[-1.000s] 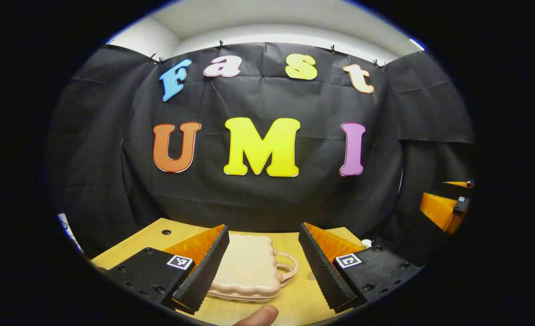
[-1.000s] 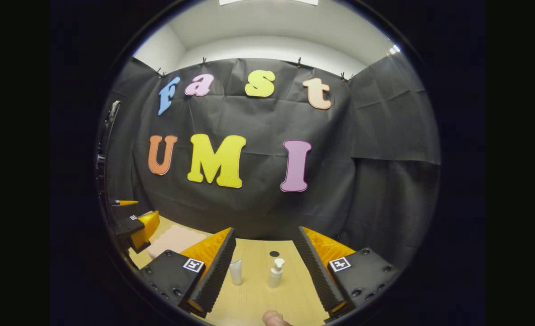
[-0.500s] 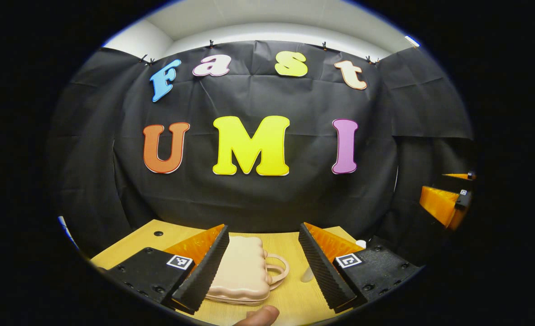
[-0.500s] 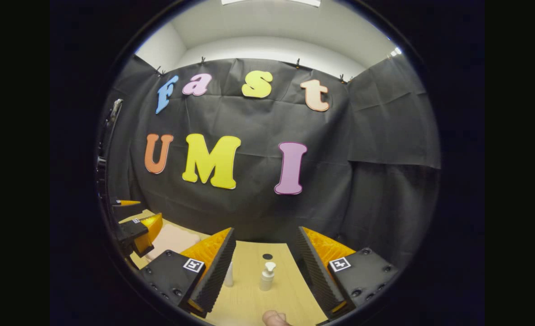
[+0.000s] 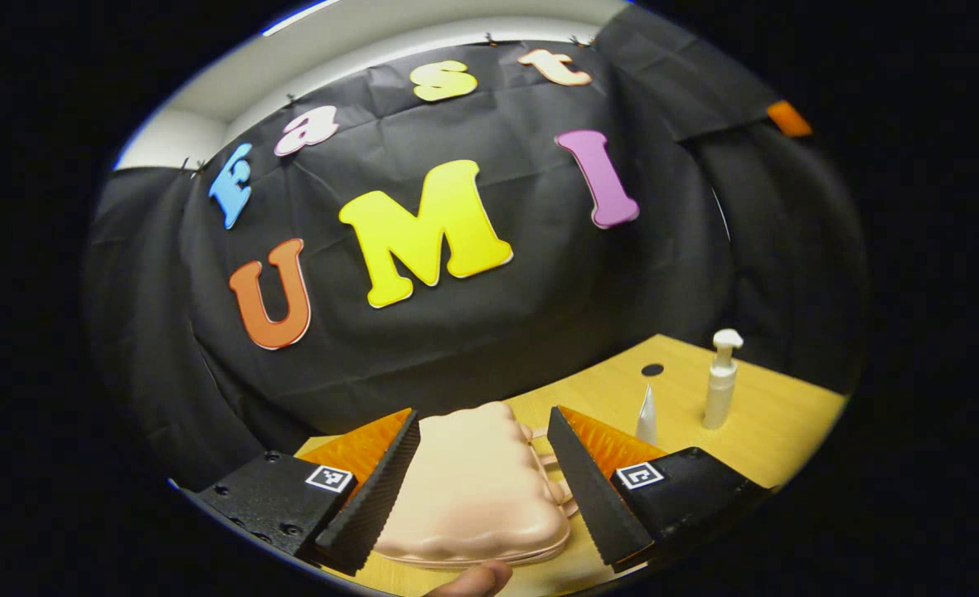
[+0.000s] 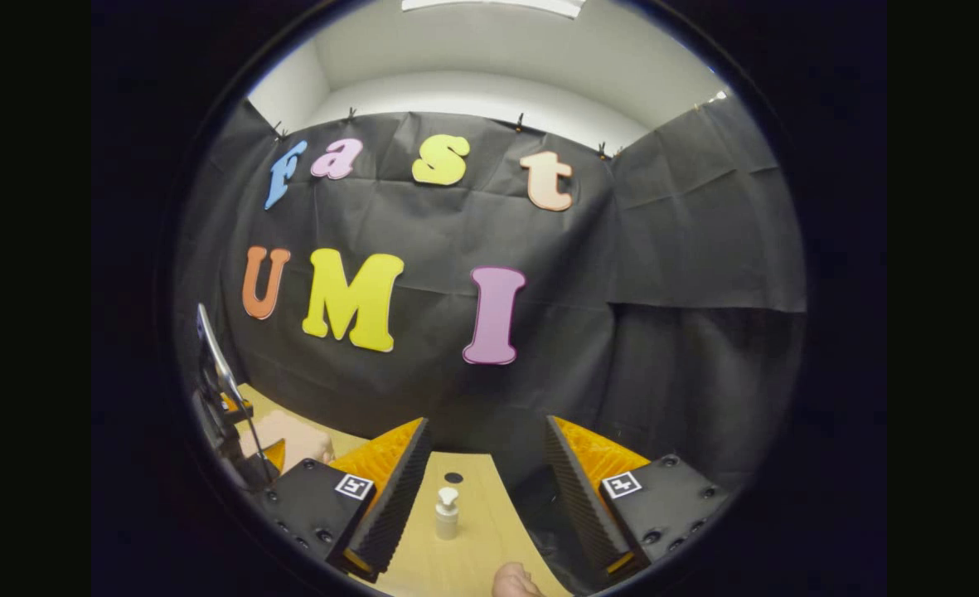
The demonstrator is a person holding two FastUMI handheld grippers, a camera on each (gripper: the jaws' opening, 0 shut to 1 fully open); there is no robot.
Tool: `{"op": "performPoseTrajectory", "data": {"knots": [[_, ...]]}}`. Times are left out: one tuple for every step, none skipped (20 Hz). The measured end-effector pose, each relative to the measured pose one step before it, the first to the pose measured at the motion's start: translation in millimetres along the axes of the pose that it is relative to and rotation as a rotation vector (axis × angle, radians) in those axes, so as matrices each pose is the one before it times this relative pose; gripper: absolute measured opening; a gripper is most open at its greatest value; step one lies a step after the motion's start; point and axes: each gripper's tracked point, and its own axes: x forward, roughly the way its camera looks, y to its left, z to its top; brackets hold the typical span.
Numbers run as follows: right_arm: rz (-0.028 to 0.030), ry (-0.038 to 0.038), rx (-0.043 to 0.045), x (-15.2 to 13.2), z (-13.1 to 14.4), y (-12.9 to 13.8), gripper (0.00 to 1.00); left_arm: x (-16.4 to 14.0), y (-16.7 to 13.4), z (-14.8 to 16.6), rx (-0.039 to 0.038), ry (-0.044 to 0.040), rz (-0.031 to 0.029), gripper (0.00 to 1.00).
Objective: First open the suitcase, pack the skin care products into it, and then close the suitcase.
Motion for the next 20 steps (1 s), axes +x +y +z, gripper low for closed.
{"op": "performPoseTrajectory", "data": {"knots": [[-0.00427, 0.00974, 0.00001, 2.03, -4.91, -7.26, 0.81, 5.31, -9.16, -5.70, 0.05935, -0.00088, -0.00966, 0.98], [-0.00150, 0.01132, 0.00158, 0.77, -7.60, -5.10, 0.81, 5.82, -7.52, -6.25, 0.05903, 0.00877, -0.00754, 0.98], [0.00052, 0.01513, 0.00357, 2.37, -6.40, -4.39, 0.81, 5.02, -10.04, -5.74, 0.06002, 0.00618, -0.00535, 0.98], [0.00425, 0.01502, 0.00621, 1.95, -6.63, -3.48, 0.81, 4.55, -12.11, -6.18, 0.05706, 0.00661, -0.00769, 0.98], [0.00213, 0.01529, 0.00472, 2.86, -5.54, -3.42, 0.81, 5.46, -10.75, -5.07, 0.05208, 0.00654, -0.01643, 0.98], [0.00163, 0.01203, 0.00617, 3.56, -6.80, -4.91, 0.81, 4.96, -12.91, -3.93, 0.04482, 0.00937, -0.02473, 0.98], [0.00719, 0.01013, 0.00823, 4.92, -4.64, -3.83, 0.81, 4.96, -12.84, -1.97, 0.05327, 0.00119, -0.02194, 0.98], [0.00305, 0.01130, 0.00635, 3.77, -6.48, -3.69, 0.81, 6.85, -8.63, -0.06, 0.05941, 0.00441, -0.01361, 0.98], [0.00673, 0.01102, 0.00477, 4.24, -3.60, -3.49, 0.81, 5.93, -10.31, -3.56, 0.05597, 0.01688, -0.01211, 0.98], [0.00943, 0.00919, 0.00383, 5.37, -5.79, -3.27, 0.81, 2.61, -9.99, -5.95, 0.04520, 0.02454, -0.01391, 0.98], [0.00347, 0.00731, 0.00325, 5.89, -3.80, -4.61, 0.82, 5.21, -7.05, -7.68, 0.04730, 0.03357, -0.00235, 0.97], [0.00865, 0.00629, 0.00404, 4.82, -4.27, -3.90, 0.82, -0.03, -2.38, -6.85, 0.05577, 0.03620, 0.01757, 0.96], [0.00762, 0.00616, 0.00490, 4.96, -3.35, -3.16, 0.82, 2.85, -2.36, -3.19, 0.04369, 0.03075, 0.01328, 0.96], [0.00641, 0.00630, 0.00742, 4.07, -3.96, -4.45, 0.82, 1.77, -4.41, -2.11, 0.03323, 0.02854, 0.00708, 0.95], [0.01362, 0.00509, 0.00965, 2.82, -3.22, -2.29, 0.82, 1.86, -1.73, -2.32, 0.03199, 0.02541, 0.00864, 0.94], [0.01389, 0.00283, 0.00627, 1.76, -4.29, -1.17, 0.81, 3.40, -1.32, -0.13, 0.03639, 0.01808, 0.00667, 0.93], [0.01359, 0.00343, -0.00225, 3.27, -3.67, -1.77, 0.81, 3.05, 0.12, 2.55, 0.04096, 0.00926, 0.01029, 0.91], [0.00722, 0.00553, -0.00643, 2.21, -5.83, -2.67, 0.81, 0.93, 0.97, 2.75, 0.03981, 0.01380, 0.01287, 0.81], [0.00962, 0.00785, -0.00283, 1.82, -3.87, -1.73, 0.81, 0.24, -0.10, 0.75, 0.03316, 0.01573, 0.01053, 0.77], [0.00886, 0.00907, -0.00149, 0.23, -4.30, -0.87, 0.81, -0.35, -1.82, 0.12, 0.02681, 0.01727, 0.00098, 0.70]]}}
